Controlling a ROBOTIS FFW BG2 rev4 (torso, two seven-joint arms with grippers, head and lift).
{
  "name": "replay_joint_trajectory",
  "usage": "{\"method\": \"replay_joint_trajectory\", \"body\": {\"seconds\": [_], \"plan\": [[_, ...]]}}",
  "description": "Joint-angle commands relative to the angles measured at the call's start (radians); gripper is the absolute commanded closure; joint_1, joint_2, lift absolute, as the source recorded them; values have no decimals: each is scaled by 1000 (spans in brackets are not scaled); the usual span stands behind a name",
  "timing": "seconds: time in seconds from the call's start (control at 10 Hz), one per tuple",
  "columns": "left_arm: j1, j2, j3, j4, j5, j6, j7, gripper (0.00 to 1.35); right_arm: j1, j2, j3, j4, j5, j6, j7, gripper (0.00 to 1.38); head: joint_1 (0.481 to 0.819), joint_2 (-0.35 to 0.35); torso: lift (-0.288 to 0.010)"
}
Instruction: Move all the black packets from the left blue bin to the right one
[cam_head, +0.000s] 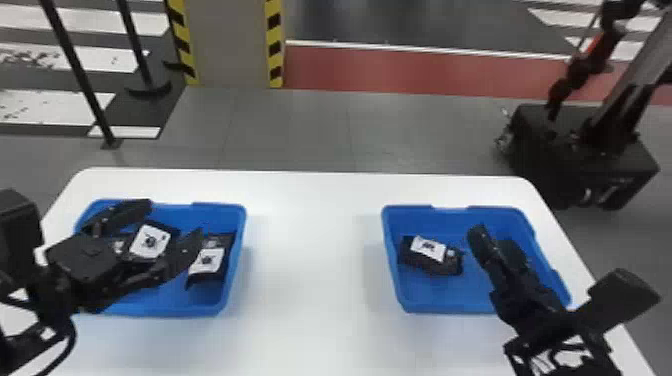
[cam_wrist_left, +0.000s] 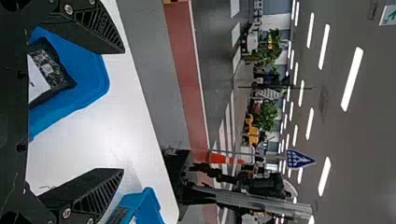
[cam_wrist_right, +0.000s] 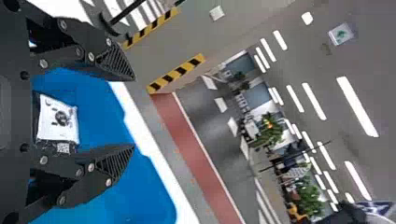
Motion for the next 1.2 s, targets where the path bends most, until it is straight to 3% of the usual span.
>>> {"method": "replay_joint_trajectory", "body": {"seconds": [0.0, 0.2, 0.5, 0.6, 0.9, 1.1], "plan": [[11, -9, 28, 2, -39, 32, 8, 128, 59, 3, 1, -118, -10, -6, 1, 237, 695, -73, -110], [11, -12, 66, 44, -107, 108, 15, 133, 135, 9, 1, -263, -33, -14, 18, 262, 695, -36, -110], [-107, 72, -51, 275, -81, 153, 15, 139, 182, 12, 1, -368, -66, -18, 64, 263, 695, 28, -110], [-166, 82, -83, 366, -79, 123, 14, 140, 187, 13, 1, -383, -73, -18, 73, 263, 695, 16, -110], [-286, 71, -94, 559, -114, 106, 9, 137, 204, 26, 1, -403, -79, -21, 87, 262, 695, -5, -110], [-382, 78, -126, 702, -117, 81, -8, 136, 214, 27, 1, -412, -82, -21, 89, 263, 695, -6, -110]]}}
